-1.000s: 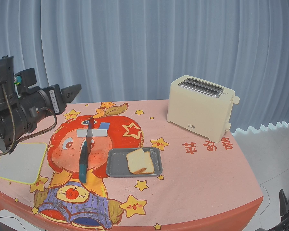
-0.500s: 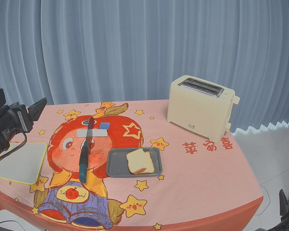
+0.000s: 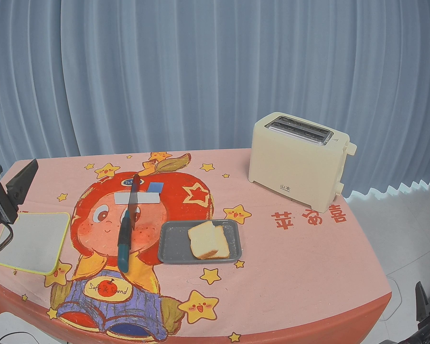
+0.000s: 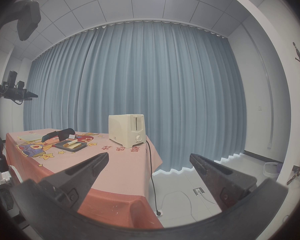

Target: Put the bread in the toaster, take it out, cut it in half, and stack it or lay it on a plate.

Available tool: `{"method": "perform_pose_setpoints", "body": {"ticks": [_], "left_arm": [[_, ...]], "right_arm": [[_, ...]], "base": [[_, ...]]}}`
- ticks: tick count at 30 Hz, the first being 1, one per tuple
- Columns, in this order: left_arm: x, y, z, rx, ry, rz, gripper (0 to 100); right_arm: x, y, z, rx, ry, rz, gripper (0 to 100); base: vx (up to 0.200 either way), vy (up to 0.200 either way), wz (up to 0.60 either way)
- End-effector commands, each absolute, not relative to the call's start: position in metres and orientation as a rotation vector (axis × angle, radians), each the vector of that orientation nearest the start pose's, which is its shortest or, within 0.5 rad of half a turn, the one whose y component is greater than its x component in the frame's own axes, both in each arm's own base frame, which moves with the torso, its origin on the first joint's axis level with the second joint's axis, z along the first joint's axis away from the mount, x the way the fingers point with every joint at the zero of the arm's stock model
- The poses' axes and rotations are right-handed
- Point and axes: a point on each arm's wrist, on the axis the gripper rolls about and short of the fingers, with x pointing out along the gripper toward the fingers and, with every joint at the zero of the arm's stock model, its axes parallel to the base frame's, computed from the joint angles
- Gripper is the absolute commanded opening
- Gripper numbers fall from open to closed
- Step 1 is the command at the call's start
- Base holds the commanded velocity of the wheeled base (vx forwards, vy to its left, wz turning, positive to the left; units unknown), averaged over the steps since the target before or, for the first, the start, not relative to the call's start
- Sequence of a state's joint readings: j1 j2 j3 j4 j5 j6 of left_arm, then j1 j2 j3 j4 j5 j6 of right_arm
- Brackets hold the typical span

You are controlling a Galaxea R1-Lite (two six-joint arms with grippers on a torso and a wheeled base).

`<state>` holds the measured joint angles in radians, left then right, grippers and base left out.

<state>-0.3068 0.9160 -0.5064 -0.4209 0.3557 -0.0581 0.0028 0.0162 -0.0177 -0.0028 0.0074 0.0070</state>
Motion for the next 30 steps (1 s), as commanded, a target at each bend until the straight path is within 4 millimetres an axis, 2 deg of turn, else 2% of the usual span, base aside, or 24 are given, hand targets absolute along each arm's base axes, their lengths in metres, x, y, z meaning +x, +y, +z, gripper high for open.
{"method": "perform_pose_setpoints", "body": {"ticks": [1, 9, 16, 20, 26, 30], "left_arm": [[0.089, -0.02, 0.24, -0.084, -0.063, 0.056, 100], [0.071, -0.007, 0.229, -0.083, -0.095, 0.141, 100], [0.055, -0.004, 0.222, -0.094, -0.127, 0.145, 100], [0.043, -0.001, 0.21, -0.096, -0.136, 0.145, 100], [0.034, 0.001, 0.204, -0.103, -0.156, 0.141, 100], [0.028, 0.002, 0.191, -0.079, -0.144, 0.141, 100]], "right_arm": [[-0.023, 0.0, 0.076, 0.008, -0.003, 0.011, 100], [-0.023, 0.0, 0.076, 0.008, -0.003, 0.011, 100], [-0.023, 0.0, 0.076, 0.008, -0.003, 0.011, 100], [-0.023, 0.0, 0.076, 0.008, -0.003, 0.011, 100], [-0.023, 0.0, 0.076, 0.006, -0.003, 0.011, 100], [-0.023, 0.0, 0.076, 0.006, -0.003, 0.011, 100]], "base": [[0.0, 0.0, 0.0], [0.0, 0.0, 0.0], [0.0, 0.0, 0.0], [0.0, 0.0, 0.0], [0.0, 0.0, 0.0], [0.0, 0.0, 0.0]]}}
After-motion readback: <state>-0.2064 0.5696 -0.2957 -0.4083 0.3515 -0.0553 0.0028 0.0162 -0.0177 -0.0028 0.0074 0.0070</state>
